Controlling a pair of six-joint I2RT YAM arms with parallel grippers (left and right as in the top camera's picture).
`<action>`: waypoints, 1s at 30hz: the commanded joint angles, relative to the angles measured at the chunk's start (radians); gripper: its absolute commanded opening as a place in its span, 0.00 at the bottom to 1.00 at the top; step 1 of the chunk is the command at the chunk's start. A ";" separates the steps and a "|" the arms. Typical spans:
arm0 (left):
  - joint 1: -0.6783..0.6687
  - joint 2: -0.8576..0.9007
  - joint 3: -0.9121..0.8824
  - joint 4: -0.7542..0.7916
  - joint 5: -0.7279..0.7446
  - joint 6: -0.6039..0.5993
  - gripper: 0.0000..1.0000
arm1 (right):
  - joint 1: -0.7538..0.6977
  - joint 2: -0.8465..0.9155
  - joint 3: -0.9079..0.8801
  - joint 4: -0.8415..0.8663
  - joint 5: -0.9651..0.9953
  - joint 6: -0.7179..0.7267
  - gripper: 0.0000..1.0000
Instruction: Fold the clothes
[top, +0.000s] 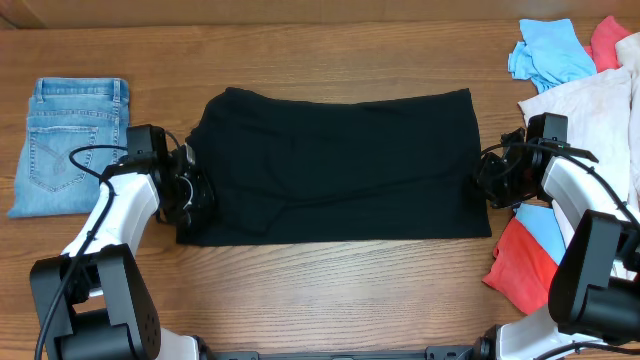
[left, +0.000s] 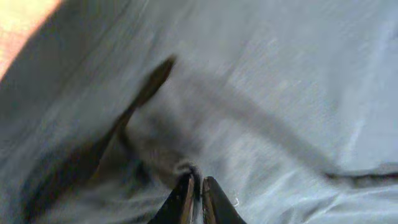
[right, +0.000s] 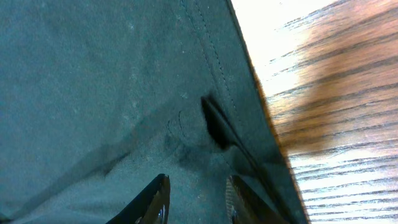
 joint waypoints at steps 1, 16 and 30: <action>-0.005 -0.013 0.000 0.060 0.067 -0.055 0.08 | -0.003 0.003 0.002 0.001 0.008 -0.003 0.33; 0.001 -0.014 0.011 0.261 0.206 -0.123 0.32 | -0.003 -0.005 0.021 -0.014 0.008 -0.022 0.38; 0.001 0.047 0.447 0.073 0.028 0.024 0.53 | 0.011 -0.080 0.410 -0.386 0.016 -0.114 0.53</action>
